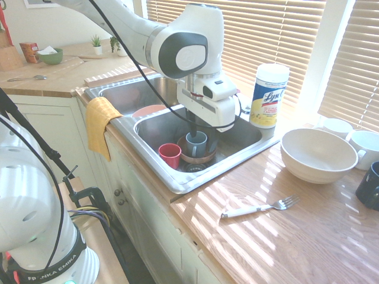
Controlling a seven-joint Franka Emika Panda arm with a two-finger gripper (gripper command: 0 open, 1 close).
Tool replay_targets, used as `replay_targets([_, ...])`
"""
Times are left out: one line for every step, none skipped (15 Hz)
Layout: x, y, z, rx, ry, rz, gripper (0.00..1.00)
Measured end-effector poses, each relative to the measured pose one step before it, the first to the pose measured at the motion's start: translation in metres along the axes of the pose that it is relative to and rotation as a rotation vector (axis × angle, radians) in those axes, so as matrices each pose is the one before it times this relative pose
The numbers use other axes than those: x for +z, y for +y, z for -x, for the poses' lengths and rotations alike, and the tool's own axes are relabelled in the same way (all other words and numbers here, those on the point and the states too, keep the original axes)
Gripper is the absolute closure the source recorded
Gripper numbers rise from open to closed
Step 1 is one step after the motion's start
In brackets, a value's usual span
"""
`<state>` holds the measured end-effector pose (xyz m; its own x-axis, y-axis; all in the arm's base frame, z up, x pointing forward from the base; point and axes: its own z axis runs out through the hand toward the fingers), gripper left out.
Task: Put the fork into the sink
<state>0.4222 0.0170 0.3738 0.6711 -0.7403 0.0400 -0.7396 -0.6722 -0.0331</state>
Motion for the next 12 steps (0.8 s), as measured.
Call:
replay_targets([0.00055,0.0,-0.00004,0.00007,-0.00089,0.00089,0.0])
replay_targets([-0.0001,-0.00022,-0.0002,-0.00004,0.00148,-0.00163,0.0])
replay_targets([-0.00159,-0.00011,-0.00237,0.01236,0.00922,-0.00571,0.0])
replay_targets([-0.00321,0.00204,-0.00632,0.03092,0.00972,-0.00408,0.0])
replay_targets([-0.00349,0.00527,-0.01055,0.04164,0.00954,-0.00205,0.0])
replay_targets([-0.00277,0.00966,-0.01525,0.04406,0.00652,0.00073,0.0])
replay_targets([-0.00155,0.01392,-0.01882,0.04421,0.0043,0.00584,0.0])
replay_targets([0.00007,0.01513,-0.0183,0.04538,0.00156,0.00738,0.0])
replay_targets([0.00133,0.01414,-0.01616,0.03802,0.0006,0.00701,0.0])
replay_targets([0.0023,0.01291,-0.01337,0.03226,-0.0033,0.0044,0.0])
replay_targets([0.00384,0.0112,-0.00945,0.02363,-0.00334,0.00843,0.0])
replay_targets([0.00399,0.01001,-0.00853,0.0191,-0.00075,0.01064,0.0])
